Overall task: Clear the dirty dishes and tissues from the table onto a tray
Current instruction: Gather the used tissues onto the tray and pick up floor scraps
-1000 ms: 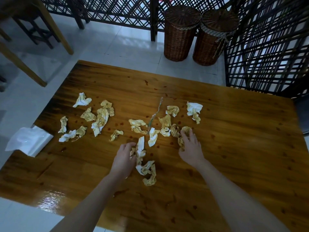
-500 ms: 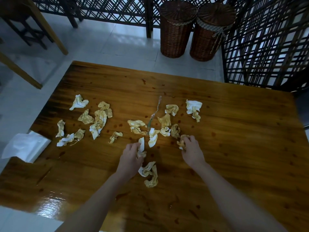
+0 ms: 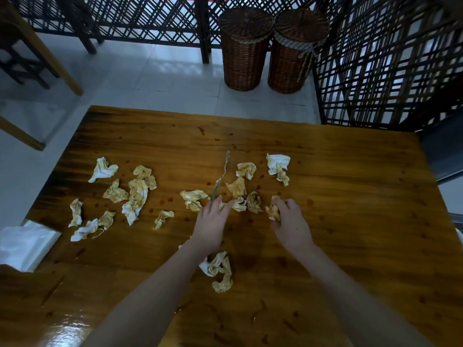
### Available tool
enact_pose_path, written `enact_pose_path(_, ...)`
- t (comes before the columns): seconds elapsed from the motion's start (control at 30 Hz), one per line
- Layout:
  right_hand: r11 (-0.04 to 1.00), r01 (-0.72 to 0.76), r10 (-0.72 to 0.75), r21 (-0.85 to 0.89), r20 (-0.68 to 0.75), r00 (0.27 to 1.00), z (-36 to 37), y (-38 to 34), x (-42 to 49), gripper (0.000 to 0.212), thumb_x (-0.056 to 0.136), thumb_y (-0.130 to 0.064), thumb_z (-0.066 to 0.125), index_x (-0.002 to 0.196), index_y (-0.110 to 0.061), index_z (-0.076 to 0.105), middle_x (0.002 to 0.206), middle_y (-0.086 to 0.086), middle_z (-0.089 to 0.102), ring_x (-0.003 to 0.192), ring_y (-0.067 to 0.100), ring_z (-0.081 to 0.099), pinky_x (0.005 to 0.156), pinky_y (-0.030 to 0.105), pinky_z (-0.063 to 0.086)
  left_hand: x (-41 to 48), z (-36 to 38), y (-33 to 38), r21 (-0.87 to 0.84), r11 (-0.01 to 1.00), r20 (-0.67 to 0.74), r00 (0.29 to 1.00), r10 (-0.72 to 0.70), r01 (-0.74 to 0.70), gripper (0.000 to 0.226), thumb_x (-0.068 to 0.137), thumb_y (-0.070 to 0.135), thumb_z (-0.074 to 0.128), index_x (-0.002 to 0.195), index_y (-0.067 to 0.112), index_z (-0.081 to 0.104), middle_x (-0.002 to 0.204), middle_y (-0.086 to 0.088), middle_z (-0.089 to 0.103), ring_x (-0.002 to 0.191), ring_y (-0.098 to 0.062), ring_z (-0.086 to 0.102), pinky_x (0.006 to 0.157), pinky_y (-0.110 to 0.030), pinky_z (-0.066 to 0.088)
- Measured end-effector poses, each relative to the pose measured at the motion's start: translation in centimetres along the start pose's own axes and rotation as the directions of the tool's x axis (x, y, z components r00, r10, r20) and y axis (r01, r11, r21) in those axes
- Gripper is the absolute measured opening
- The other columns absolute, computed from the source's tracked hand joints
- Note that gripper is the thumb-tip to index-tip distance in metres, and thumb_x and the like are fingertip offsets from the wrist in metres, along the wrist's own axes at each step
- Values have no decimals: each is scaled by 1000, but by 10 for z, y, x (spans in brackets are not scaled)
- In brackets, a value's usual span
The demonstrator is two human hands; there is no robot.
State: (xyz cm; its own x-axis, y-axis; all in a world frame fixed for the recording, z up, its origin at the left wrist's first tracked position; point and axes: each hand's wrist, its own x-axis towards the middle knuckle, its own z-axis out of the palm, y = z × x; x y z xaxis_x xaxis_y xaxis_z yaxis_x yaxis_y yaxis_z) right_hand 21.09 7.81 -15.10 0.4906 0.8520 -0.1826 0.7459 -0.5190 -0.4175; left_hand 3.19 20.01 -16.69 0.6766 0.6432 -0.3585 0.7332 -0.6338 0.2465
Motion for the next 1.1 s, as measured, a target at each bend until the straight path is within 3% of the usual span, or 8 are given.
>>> enact_pose_path(0.13,999,-35,36,28,-13,999,-7,7,-7,45,86,-6,58,127,-23,47,120,0,43,111,16,44,72,22,47,27,-11,2,107,990,192,979,71,-93,109,79,-17,56,149,39,-6,158,-3,-18,145,-39,-10,114,-59,12)
enact_pose_path(0.3,995,-95,96,24,-38,995,-12,16,-17,48,87,-9,57,132,-23,46,122,-2,44,110,14,46,75,23,48,51,-18,2,255,927,312,931,191,-276,115,81,-19,50,145,43,-22,155,-1,-31,142,-40,-21,112,-64,7)
enact_pose_path(0.57,997,-62,64,49,-48,997,-19,24,-29,47,84,-6,61,129,-11,51,123,8,48,111,24,48,82,36,50,74,-24,15,239,893,464,853,240,-381,106,85,-5,53,145,49,-15,153,4,-34,142,-37,-25,110,-68,2)
enact_pose_path(0.7,998,-61,62,36,-52,997,-17,22,-30,47,85,-4,59,131,-12,51,124,7,47,112,22,48,83,33,50,75,-25,16,235,891,433,862,262,-388,90,92,0,51,149,45,-3,158,0,-12,144,-40,-12,108,-67,19)
enact_pose_path(0.87,999,-42,43,35,-34,998,-14,19,-36,46,85,-3,58,129,-12,51,122,6,48,111,21,49,83,33,50,68,-26,10,239,882,358,881,309,-406,77,92,0,54,148,35,14,151,-9,10,138,-40,14,99,-51,42)
enact_pose_path(1.0,998,-42,43,44,-27,999,-12,21,-43,44,85,-3,59,127,-13,52,122,5,48,108,19,49,83,31,50,64,-26,10,238,888,278,904,326,-394,76,81,-20,48,141,23,29,145,-12,16,127,-39,26,90,-43,44)
enact_pose_path(1.1,997,-44,47,64,-41,998,-11,26,-48,42,85,-2,59,125,-12,53,120,4,50,107,19,51,82,33,52,62,-25,11,213,910,258,919,299,-355,79,73,-27,43,138,18,32,147,-12,13,132,-43,22,96,-46,41)
